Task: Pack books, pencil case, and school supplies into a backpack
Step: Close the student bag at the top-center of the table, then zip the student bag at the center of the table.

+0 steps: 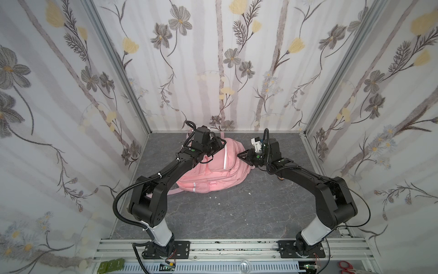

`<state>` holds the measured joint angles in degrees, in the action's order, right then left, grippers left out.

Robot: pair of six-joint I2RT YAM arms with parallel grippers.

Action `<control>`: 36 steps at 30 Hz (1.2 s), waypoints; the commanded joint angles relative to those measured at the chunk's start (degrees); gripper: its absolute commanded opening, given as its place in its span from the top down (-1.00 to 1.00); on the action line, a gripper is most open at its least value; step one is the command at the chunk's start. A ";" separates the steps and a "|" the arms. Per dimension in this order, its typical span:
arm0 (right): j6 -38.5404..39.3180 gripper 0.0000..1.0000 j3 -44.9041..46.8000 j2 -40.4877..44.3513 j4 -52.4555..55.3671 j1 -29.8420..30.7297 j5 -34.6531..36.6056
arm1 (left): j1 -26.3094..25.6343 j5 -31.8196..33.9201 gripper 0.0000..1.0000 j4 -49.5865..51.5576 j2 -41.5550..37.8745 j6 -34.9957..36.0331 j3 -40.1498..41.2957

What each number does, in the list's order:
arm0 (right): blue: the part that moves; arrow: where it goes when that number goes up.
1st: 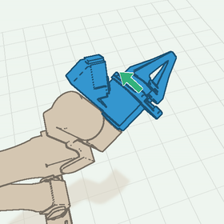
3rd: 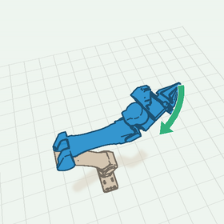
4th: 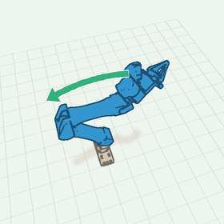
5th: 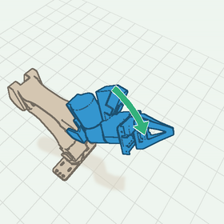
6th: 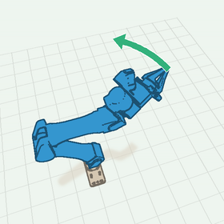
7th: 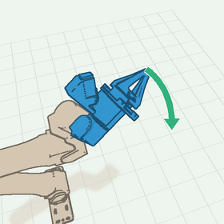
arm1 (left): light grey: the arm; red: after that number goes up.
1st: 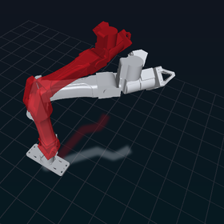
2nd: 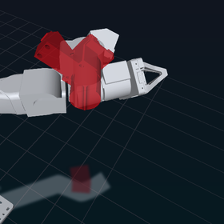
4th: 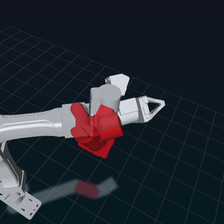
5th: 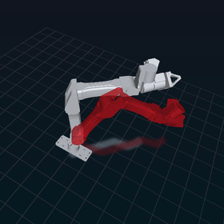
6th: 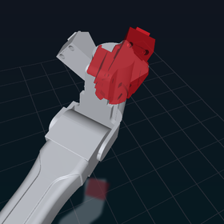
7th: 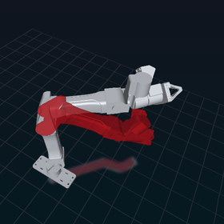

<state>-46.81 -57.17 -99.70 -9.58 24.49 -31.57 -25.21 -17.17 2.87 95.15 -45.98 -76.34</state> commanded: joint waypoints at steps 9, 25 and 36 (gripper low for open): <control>24.91 0.12 4.53 5.27 -0.08 13.48 20.37 | -2.39 11.28 -0.44 3.36 -10.94 33.90 14.15; 24.95 0.02 1.31 0.54 3.53 20.91 33.15 | -3.11 20.92 -0.45 3.20 -18.64 36.25 22.14; 23.44 0.41 2.36 -2.10 6.50 21.41 32.88 | -3.00 22.66 -0.45 4.45 -20.45 34.70 23.64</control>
<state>-22.48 -55.18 -101.75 -3.31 45.80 1.48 -28.34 3.92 7.51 75.31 -10.79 -53.10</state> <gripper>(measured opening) 0.324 0.725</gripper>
